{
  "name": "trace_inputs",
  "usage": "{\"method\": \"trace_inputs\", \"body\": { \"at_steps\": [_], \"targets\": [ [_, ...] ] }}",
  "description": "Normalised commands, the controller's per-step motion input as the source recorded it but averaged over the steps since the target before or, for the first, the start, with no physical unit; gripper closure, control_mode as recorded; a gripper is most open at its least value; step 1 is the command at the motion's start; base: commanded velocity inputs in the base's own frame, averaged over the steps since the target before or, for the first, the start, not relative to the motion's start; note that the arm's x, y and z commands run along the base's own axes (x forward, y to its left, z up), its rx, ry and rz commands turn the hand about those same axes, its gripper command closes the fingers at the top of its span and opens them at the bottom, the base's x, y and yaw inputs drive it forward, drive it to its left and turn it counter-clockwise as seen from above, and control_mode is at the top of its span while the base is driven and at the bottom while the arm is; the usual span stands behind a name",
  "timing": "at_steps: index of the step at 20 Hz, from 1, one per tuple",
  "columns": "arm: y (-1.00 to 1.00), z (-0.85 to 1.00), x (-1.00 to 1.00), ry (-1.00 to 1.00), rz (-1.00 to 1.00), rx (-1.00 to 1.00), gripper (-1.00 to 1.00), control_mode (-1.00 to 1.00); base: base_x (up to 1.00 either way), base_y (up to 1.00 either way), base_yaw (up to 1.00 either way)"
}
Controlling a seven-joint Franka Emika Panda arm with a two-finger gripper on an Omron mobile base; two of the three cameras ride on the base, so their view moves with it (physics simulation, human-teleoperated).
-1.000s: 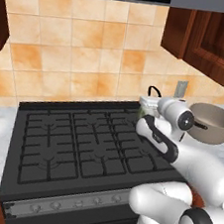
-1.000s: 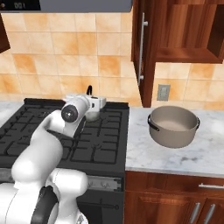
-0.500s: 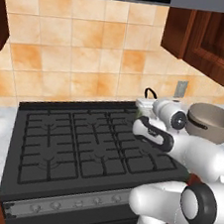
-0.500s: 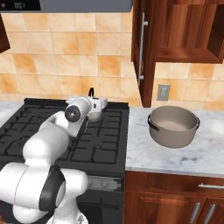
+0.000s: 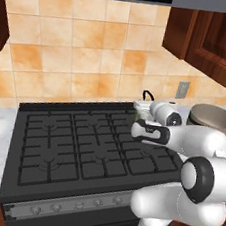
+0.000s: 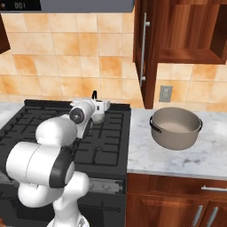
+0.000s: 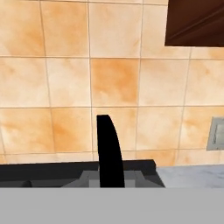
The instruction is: Pick the kettle from the cabinet and place it on a stove burner. Then pick the pot from the counter and place it on another stove burner. Finally, turn both burners on.
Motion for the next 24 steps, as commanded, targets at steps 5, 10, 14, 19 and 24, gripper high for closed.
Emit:
{"method": "trace_inputs", "body": {
  "at_steps": [5,10,14,19,24],
  "targets": [
    [0.0,-0.16,0.31,0.0,0.0,0.0,1.0,-1.0,0.0,0.0,0.0],
    [0.0,-0.15,0.3,0.01,0.0,0.0,1.0,-1.0,0.0,0.0,0.0],
    [0.0,-0.15,0.28,0.03,0.01,0.0,1.0,-1.0,0.0,0.0,0.0],
    [0.0,-0.11,0.26,0.03,0.01,0.0,1.0,-1.0,0.0,0.0,0.0],
    [0.0,-0.13,0.26,0.02,0.01,0.0,1.0,-1.0,0.0,0.0,0.0]
  ]
}}
